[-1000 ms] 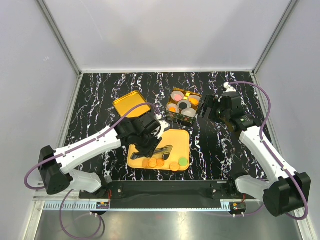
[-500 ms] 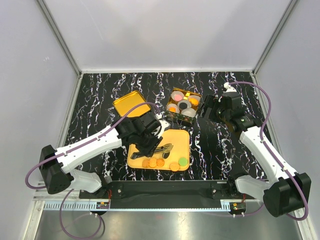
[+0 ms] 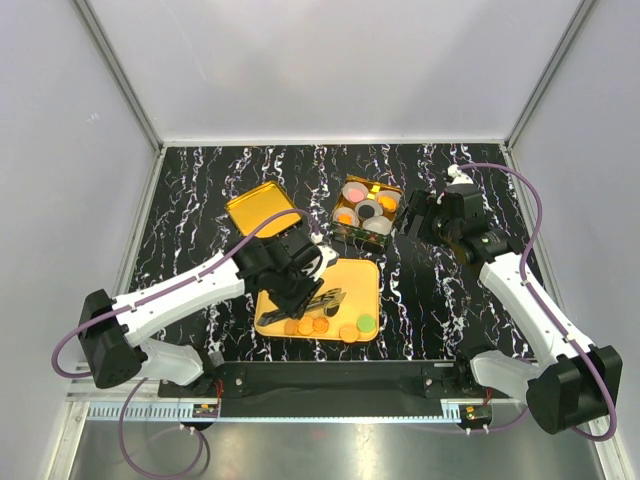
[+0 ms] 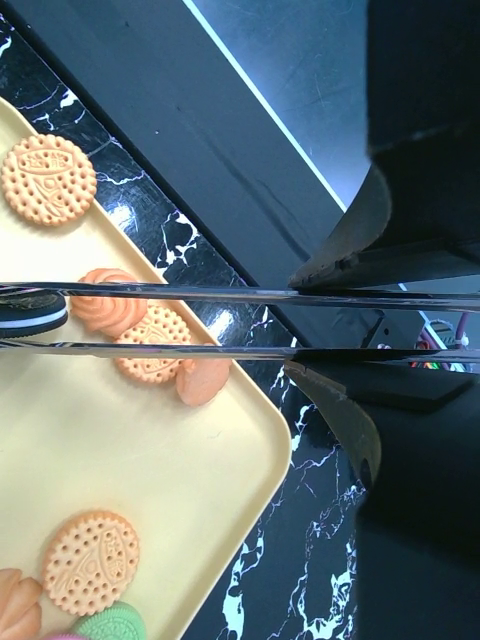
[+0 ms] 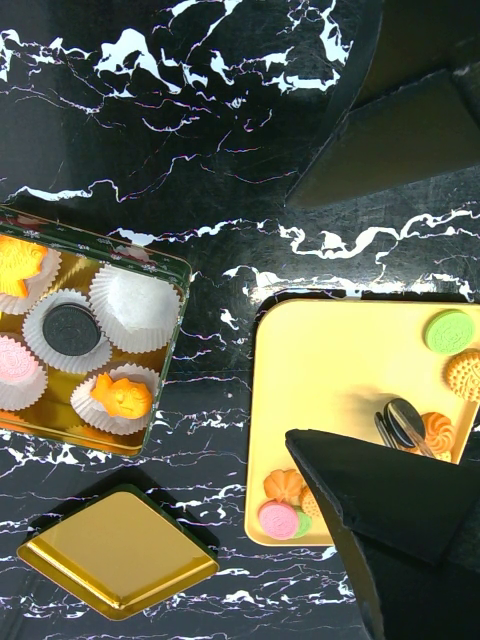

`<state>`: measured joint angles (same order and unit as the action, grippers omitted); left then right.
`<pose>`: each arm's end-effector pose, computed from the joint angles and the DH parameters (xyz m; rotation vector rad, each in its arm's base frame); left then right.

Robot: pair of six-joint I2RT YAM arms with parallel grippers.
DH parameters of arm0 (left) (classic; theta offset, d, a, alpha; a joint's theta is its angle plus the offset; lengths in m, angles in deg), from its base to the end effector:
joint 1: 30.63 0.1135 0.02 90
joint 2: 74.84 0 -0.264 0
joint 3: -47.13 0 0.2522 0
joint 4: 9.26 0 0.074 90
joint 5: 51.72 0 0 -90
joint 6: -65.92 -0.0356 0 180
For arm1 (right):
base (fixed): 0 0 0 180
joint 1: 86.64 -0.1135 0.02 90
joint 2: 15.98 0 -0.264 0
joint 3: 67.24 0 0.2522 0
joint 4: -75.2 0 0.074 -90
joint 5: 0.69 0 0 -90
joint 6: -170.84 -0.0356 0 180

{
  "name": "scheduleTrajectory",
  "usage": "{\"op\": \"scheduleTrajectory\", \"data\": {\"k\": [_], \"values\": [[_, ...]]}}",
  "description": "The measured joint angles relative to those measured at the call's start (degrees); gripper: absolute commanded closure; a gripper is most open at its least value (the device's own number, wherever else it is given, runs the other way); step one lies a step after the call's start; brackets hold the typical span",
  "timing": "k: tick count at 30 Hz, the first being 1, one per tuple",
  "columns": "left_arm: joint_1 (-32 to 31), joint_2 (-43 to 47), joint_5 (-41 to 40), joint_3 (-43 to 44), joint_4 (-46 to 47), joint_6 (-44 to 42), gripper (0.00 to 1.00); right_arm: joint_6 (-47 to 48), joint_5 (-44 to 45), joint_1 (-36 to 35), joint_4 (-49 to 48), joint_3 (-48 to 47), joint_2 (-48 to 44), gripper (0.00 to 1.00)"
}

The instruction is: Pack the cookies

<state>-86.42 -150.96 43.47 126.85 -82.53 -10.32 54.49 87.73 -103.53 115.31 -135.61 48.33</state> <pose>0.1359 -0.2056 0.2830 1.0526 2.6747 -0.4009 0.2348 0.0723 0.3048 0.1688 2.2302 0.4481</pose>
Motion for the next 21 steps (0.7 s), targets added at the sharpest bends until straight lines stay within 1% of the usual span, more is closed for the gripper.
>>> {"op": "scheduleTrajectory", "data": {"k": [11,16,17,20,21], "values": [[0.0,0.74,0.59,-0.59,-0.42,0.0,0.62,0.0,0.0,0.0,0.02,0.0,0.0,0.0],[0.0,0.76,0.63,-1.18,-0.57,0.0,0.62,0.0,0.0,0.0,0.02,0.0,0.0,0.0],[0.0,0.76,0.63,-1.2,-0.61,0.0,0.62,0.0,0.0,0.0,0.02,0.0,0.0,0.0],[0.0,0.76,0.59,-1.2,-0.59,0.02,0.68,0.0,0.0,0.0,0.02,0.0,0.0,0.0],[0.0,0.76,0.57,-1.2,-0.59,0.02,0.72,0.0,0.0,0.0,0.02,0.0,0.0,0.0]]}}
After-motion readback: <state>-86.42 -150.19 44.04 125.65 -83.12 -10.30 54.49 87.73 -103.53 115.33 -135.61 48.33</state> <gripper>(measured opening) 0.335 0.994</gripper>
